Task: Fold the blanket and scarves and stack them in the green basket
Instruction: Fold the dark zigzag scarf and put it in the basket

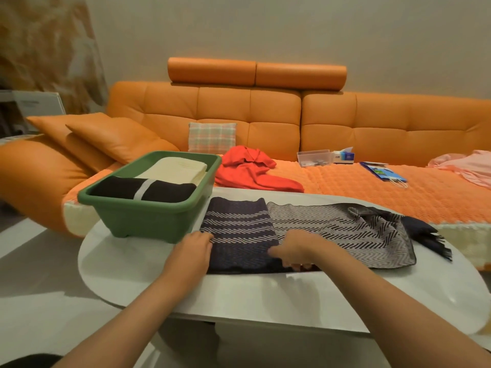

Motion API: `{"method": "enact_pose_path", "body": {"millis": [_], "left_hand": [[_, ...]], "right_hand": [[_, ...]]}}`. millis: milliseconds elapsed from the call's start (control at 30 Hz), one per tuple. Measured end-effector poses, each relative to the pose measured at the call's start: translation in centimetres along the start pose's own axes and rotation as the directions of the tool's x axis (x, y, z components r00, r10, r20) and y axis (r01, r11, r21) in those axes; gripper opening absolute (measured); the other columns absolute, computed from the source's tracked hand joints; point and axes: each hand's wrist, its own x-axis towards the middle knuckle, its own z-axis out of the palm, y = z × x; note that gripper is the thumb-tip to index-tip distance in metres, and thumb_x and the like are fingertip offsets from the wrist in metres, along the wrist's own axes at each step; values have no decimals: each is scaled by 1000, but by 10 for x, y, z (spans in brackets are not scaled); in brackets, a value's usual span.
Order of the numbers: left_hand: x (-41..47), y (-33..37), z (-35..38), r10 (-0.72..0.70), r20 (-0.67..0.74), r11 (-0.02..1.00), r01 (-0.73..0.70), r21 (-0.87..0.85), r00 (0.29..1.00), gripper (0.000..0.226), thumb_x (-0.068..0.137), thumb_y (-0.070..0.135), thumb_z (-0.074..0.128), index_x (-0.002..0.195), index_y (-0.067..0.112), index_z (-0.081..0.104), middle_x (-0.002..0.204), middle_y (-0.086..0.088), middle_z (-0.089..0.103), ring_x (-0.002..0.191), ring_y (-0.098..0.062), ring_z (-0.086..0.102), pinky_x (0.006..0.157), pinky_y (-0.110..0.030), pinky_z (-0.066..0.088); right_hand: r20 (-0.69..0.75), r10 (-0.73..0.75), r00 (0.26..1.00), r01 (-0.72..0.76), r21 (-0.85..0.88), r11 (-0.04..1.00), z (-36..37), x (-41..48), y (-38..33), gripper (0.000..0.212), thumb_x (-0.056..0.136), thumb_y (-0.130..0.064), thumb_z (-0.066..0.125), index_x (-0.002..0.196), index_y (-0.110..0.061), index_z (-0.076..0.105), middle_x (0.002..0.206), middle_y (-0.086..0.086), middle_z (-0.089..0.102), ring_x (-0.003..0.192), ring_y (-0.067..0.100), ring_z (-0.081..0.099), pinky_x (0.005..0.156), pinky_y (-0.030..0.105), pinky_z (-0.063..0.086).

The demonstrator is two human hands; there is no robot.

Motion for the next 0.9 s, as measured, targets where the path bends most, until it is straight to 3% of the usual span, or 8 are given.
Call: {"method": "enact_pose_path", "body": {"millis": [133, 233, 300, 400, 533, 600, 767, 900], "left_hand": [[4, 4, -6, -278, 94, 932, 245, 266, 956, 43, 99, 46, 44, 122, 11, 55, 120, -9, 56, 111, -26, 54, 92, -37, 44], [9, 7, -3, -354, 151, 923, 318, 217, 923, 41, 97, 41, 47, 121, 8, 55, 124, -11, 55, 113, -28, 54, 92, -37, 44], [15, 11, -1, -360, 157, 932, 350, 89, 920, 31, 96, 26, 46, 118, 7, 57, 122, -13, 56, 111, -31, 55, 92, -38, 45], [25, 23, -5, -367, 125, 910, 384, -156, 922, 25, 97, 22, 44, 114, 7, 55, 114, -11, 59, 104, -31, 57, 83, -35, 45], [39, 50, -11, -306, 129, 830, 331, -449, 943, 16, 98, 28, 49, 96, 12, 51, 92, -4, 58, 86, -23, 54, 69, -35, 37], [48, 67, -12, -253, 139, 748, 285, -600, 957, 17, 97, 26, 53, 87, 13, 51, 81, 0, 56, 76, -17, 52, 65, -34, 38], [83, 118, -9, -141, 112, 626, 176, -759, 984, 17, 97, 19, 56, 82, 14, 50, 75, -1, 49, 71, -14, 46, 65, -31, 36], [109, 175, 6, 3, 141, 652, 106, -751, 990, 21, 97, 23, 57, 78, 21, 47, 73, 2, 46, 69, -12, 43, 64, -31, 32]], "right_hand": [[-467, -153, 871, 70, -190, 979, 18, 28, -10, 27, 97, -40, 43, 103, -20, 60, 110, 4, 65, 104, 28, 59, 84, 38, 47], [-202, -211, 956, 169, -206, 964, 49, 44, -3, 57, 102, -50, 33, 152, -22, 31, 160, 10, 25, 147, 29, 21, 117, 47, 23], [-62, -153, 986, 141, -165, 976, 66, 50, 1, 67, 104, -55, 19, 160, -24, 0, 166, 7, -9, 153, 26, -10, 123, 49, 1], [-51, -149, 987, 141, -143, 980, 75, 52, 0, 68, 103, -57, 14, 158, -26, -12, 164, 7, -21, 151, 25, -20, 122, 48, -9], [-52, -182, 982, 179, -51, 983, 62, 46, 4, 70, 105, -51, 28, 159, -23, -5, 166, 7, -11, 153, 22, -12, 123, 43, -6], [-48, -199, 979, 205, 190, 960, 48, 39, 10, 68, 104, -44, 40, 160, -24, 6, 167, 4, 7, 153, 21, 9, 121, 36, 10], [-294, -66, 953, 259, 686, 680, -5, 32, 42, 51, 101, -34, 52, 150, -21, 42, 152, -2, 44, 133, 17, 44, 104, 31, 36], [-200, 81, 977, 156, 916, 370, -43, 31, 89, 46, 103, -41, 44, 144, -21, 46, 131, 2, 59, 114, 21, 59, 91, 40, 47]]}}
